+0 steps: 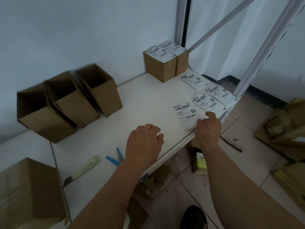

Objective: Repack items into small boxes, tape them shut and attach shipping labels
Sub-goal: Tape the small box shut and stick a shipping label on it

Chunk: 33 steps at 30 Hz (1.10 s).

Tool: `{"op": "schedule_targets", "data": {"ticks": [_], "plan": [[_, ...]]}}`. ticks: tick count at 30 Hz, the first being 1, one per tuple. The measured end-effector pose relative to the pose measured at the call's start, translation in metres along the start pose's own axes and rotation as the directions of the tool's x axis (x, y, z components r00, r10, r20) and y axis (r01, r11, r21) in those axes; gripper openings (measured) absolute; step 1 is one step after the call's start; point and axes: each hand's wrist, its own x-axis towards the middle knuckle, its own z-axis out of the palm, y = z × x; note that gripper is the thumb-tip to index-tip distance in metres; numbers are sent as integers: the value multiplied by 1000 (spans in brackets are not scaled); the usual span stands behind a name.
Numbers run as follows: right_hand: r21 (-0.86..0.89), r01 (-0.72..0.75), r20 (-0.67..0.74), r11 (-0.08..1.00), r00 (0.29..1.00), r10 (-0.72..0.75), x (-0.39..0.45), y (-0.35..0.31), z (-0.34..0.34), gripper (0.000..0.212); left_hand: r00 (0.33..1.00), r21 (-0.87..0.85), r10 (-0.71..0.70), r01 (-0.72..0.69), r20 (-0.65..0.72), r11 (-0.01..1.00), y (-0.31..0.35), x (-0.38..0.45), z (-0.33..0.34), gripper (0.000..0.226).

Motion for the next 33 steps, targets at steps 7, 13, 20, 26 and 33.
{"op": "schedule_targets", "data": {"ticks": [7, 13, 20, 26, 33], "plan": [[102, -162, 202, 981, 969, 139, -11, -22, 0, 32, 993, -64, -118, 117, -12, 991, -21, -8, -22, 38], [299, -267, 443, 916, 889, 115, -59, -51, -10, 4, 985, 145, -114, 132, -127, 981, -63, -36, -57, 34], [269, -265, 645, 926, 764, 31, -140, -79, 9, 3, 958, 266, -115, 186, -262, 946, -113, -100, -102, 23], [292, -191, 738, 937, 669, -93, -221, -108, 38, 5, 908, 178, -232, 307, -350, 935, -151, -163, -134, 34], [272, -158, 795, 949, 593, -129, -295, -123, 72, 8, 828, -7, -412, 443, -382, 897, -205, -204, -140, 31]]}}
